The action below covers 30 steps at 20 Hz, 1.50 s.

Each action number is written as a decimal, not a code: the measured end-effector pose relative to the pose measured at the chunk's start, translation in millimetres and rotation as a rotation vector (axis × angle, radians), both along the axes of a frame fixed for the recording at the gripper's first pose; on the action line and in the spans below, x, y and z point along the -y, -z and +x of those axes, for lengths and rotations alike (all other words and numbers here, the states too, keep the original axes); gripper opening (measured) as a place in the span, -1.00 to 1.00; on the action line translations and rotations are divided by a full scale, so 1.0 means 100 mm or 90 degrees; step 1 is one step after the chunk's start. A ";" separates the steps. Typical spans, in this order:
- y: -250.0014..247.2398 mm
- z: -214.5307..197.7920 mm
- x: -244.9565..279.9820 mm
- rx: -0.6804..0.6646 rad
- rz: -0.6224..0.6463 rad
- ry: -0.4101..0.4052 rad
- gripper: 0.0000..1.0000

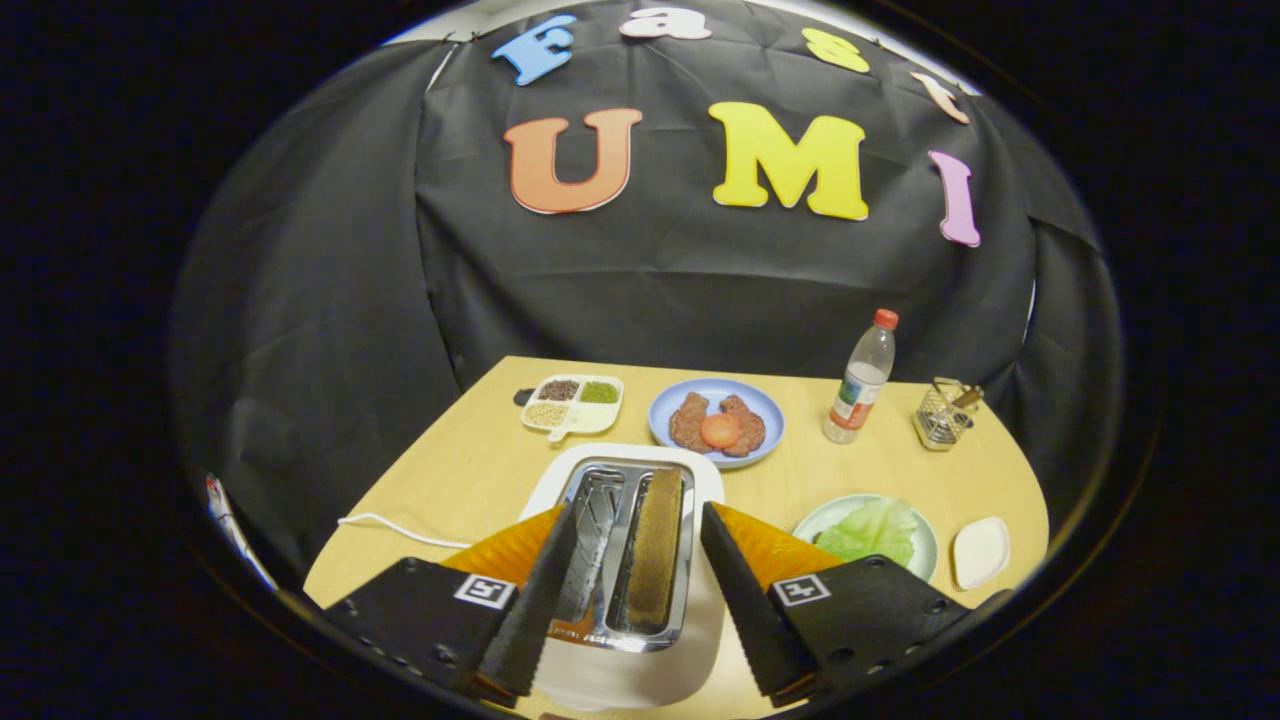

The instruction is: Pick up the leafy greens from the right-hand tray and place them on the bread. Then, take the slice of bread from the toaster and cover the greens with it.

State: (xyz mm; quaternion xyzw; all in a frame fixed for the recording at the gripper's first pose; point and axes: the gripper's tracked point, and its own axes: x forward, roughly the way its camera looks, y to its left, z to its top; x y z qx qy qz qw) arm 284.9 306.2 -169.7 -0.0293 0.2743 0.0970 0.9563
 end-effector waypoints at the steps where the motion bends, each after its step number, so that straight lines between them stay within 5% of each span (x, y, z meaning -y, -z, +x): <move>1: 0.01 0.00 -0.01 -0.009 0.007 0.000 0.45; 9: 0.04 -0.02 0.06 -0.068 -0.005 0.023 -0.64; 12: -0.05 -0.07 0.09 -0.066 -0.007 0.014 -0.78; 24: -1.24 -0.40 0.39 0.060 0.082 -0.001 -0.78; 30: -1.21 -0.29 1.16 0.087 0.091 0.059 -0.79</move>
